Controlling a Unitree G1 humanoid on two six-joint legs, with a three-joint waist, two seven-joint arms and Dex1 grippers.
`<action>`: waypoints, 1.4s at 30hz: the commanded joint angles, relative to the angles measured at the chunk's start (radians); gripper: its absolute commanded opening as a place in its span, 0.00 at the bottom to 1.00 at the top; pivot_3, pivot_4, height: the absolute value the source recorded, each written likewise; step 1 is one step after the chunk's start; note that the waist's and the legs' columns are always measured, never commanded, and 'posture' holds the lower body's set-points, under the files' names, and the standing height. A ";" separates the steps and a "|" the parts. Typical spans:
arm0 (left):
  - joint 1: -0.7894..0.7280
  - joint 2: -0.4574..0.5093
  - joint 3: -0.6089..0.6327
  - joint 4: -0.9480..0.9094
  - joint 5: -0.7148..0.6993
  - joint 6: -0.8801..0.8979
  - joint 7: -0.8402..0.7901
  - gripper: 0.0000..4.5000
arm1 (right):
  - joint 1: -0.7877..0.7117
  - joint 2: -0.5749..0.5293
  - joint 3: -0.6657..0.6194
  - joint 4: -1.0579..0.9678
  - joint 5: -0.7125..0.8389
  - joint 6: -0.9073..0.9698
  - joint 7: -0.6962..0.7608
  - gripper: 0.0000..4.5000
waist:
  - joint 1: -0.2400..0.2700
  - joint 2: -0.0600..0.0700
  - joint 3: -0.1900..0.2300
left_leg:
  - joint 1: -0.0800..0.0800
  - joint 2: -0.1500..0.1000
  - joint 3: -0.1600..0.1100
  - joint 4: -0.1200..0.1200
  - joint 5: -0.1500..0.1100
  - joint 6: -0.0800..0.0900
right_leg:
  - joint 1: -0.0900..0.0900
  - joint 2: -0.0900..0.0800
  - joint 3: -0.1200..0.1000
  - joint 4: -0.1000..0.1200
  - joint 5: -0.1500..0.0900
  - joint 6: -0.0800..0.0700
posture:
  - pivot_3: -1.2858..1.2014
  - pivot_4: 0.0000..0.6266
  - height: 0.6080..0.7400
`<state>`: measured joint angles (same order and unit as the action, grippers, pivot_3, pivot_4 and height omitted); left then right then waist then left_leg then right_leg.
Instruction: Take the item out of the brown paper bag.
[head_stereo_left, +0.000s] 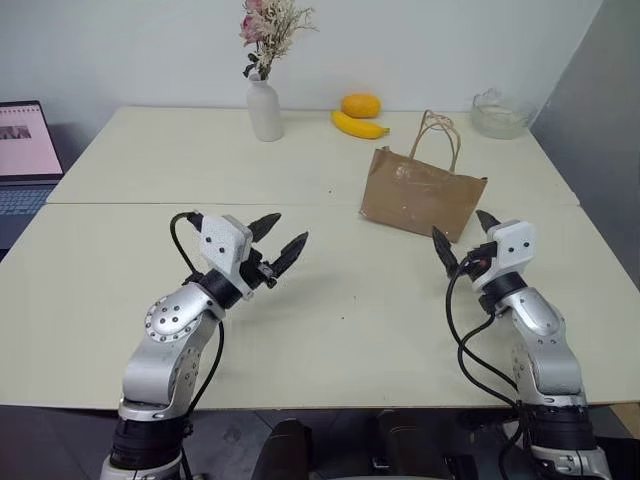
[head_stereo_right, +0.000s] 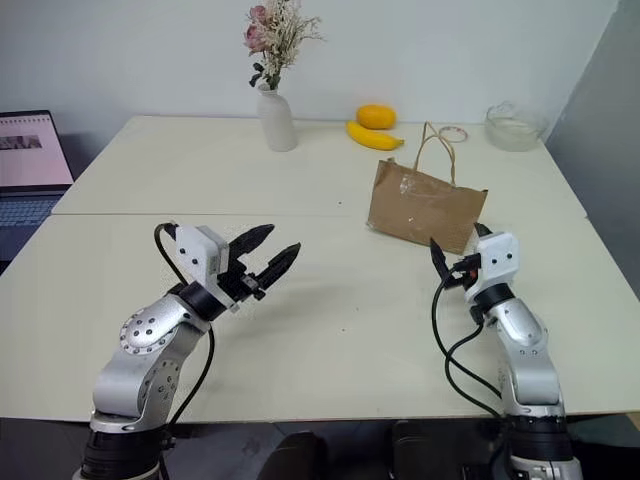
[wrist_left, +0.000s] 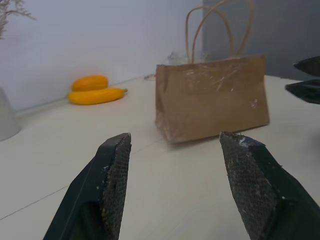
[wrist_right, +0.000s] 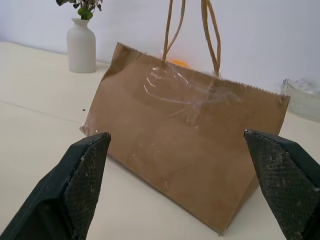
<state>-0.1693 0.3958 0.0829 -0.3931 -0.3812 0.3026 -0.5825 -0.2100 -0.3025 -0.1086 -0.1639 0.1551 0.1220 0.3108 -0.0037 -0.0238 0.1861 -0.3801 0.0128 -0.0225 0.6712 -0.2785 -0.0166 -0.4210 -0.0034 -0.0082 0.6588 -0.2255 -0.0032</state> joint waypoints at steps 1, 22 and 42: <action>-0.008 0.028 0.019 -0.068 -0.075 0.024 -0.040 0.66 | -0.075 -0.037 0.009 -0.076 -0.038 0.030 -0.014 1.00 | 0.000 0.000 0.000 | 0.000 0.000 0.000 0.000 0.000 0.000 | 0.000 0.000 0.000 0.000 0.000 0.000 | 0.52 0.24 1.00; -0.090 0.034 -0.028 -0.041 -0.069 0.017 -0.040 0.66 | -0.664 -0.208 0.253 0.326 -0.441 0.323 -0.066 1.00 | -0.001 0.000 0.000 | -0.001 0.000 0.000 -0.003 0.000 0.000 | -0.001 0.000 0.000 -0.002 0.000 0.000 | 0.52 0.24 1.00; -0.097 0.005 -0.062 -0.048 -0.054 0.000 -0.029 0.66 | -0.893 -0.212 0.356 0.549 -0.548 0.234 0.028 1.00 | -0.001 0.000 0.000 | -0.003 0.000 0.000 -0.007 0.000 0.000 | -0.001 0.000 -0.001 -0.009 0.003 -0.005 | 0.52 0.24 1.00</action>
<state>-0.2500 0.4054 0.0252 -0.4197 -0.4415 0.3228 -0.6186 -1.0571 -0.5138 0.2583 0.4007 -0.3800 0.3769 0.3382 -0.0051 -0.0237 0.1862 -0.3826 0.0130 -0.0222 0.6641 -0.2784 -0.0165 -0.4224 -0.0037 -0.0088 0.6499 -0.2227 -0.0081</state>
